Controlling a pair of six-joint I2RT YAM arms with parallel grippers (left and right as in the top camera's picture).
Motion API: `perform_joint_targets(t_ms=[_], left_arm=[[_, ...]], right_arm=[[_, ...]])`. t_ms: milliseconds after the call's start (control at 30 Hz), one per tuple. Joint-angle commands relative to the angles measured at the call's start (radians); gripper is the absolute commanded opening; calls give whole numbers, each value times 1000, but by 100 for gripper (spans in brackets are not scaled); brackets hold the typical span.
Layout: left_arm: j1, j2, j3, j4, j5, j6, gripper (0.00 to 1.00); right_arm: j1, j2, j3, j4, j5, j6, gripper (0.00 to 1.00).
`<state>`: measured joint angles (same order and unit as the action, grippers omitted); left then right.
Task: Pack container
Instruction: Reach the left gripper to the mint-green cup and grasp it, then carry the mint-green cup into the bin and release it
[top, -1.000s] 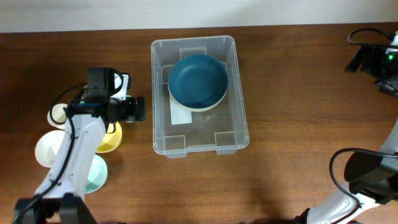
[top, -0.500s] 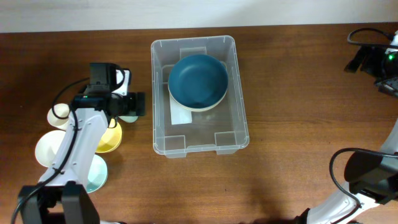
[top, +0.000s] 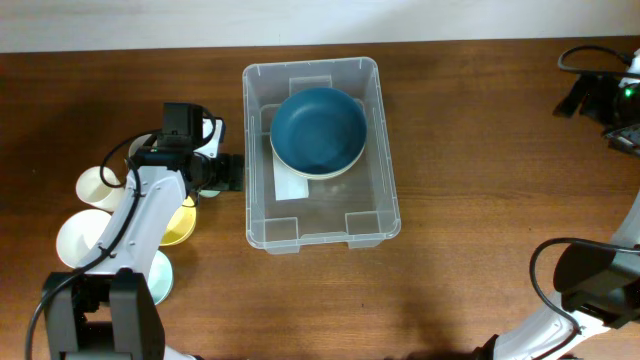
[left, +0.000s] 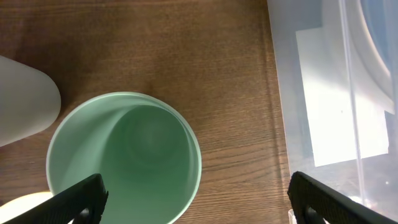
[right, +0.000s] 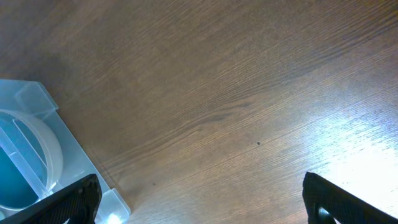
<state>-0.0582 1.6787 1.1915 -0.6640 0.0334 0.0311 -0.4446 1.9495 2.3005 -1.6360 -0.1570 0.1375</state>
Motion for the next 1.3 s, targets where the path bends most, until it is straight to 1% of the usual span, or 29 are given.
perform_joint_targets(t_ms=[0,100,167,233,300,367,433,467,500,533,700,733,767,833,1033,1167,1267], left_arm=[[0,9,21,2,-4,8,92],[0,32,21,0,-3,8,89],[0,53,21,0,-3,8,89],[0,88,21,2,-4,8,78],[0,106,21,5,-10,8,70],[0,116,21,7,-31,8,58],[0,119,21,10,-42,8,48],[0,119,21,13,-47,8,40],[0,119,21,15,-53,8,36],[0,119,21,26,-60,8,25],[0,118,26,58,-60,8,14],[0,118,32,60,-60,8,11],[0,118,46,59,-60,8,4],[0,115,69,54,-60,8,1],[0,39,201,-34,-60,8,0],[-8,-61,286,-116,-56,7,0],[-41,-140,337,-166,-56,7,0]], right_arm=[[-7,3,-7,-3,-12,-6,99],[-7,3,-7,-4,-12,-6,99],[-7,3,-7,-6,-12,-6,99],[-7,3,-7,-6,-12,-6,99],[-7,3,-7,-6,-12,-6,99],[-7,3,-7,-6,-12,-6,99],[-7,3,-7,-6,-12,-6,99],[-7,3,-7,-6,-12,-6,99],[-7,3,-7,-6,-12,-6,99],[-7,3,-7,-6,-12,-6,99],[-7,3,-7,-7,-12,-6,99],[-7,3,-7,-7,-12,-6,99],[-7,3,-7,-7,-12,-6,99],[-7,3,-7,-7,-12,-6,99],[-7,3,-7,-10,4,-10,99],[-6,3,-7,-21,11,-10,99],[1,-1,-7,-56,19,-9,99]])
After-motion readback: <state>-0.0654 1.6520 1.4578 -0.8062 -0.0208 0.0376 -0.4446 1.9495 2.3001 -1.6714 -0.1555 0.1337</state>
